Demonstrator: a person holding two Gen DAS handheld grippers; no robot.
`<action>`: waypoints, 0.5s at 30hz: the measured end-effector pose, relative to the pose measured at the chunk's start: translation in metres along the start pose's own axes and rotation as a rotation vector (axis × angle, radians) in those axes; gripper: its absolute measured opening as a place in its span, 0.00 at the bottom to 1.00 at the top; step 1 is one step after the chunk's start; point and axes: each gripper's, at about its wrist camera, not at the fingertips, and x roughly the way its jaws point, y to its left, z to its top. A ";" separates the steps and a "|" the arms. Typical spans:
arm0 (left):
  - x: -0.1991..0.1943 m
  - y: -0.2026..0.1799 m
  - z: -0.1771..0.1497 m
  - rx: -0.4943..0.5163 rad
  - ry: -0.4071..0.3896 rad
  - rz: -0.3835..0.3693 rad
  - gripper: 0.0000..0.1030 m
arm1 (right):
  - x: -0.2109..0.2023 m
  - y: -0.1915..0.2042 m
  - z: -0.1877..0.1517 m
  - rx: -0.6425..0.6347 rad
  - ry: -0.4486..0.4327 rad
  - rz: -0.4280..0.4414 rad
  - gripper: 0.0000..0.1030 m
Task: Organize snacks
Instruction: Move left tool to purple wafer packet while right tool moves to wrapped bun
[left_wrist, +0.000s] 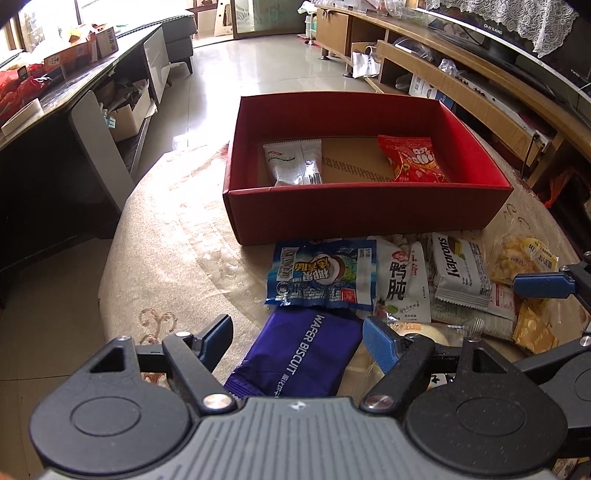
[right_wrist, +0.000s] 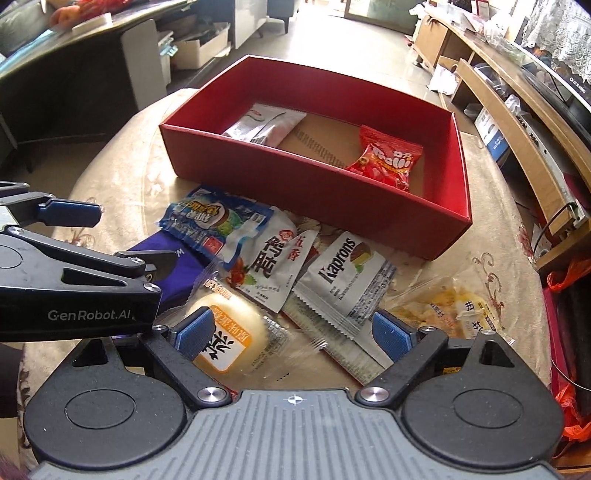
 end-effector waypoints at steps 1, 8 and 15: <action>0.000 0.001 -0.001 0.000 0.000 0.001 0.72 | 0.000 0.001 0.000 -0.003 0.001 0.000 0.92; 0.000 0.013 0.001 -0.031 0.002 0.003 0.72 | 0.004 0.007 0.000 -0.028 0.014 0.011 0.92; 0.003 0.013 0.000 -0.028 0.012 0.007 0.72 | 0.005 0.017 0.001 -0.063 0.017 0.021 0.92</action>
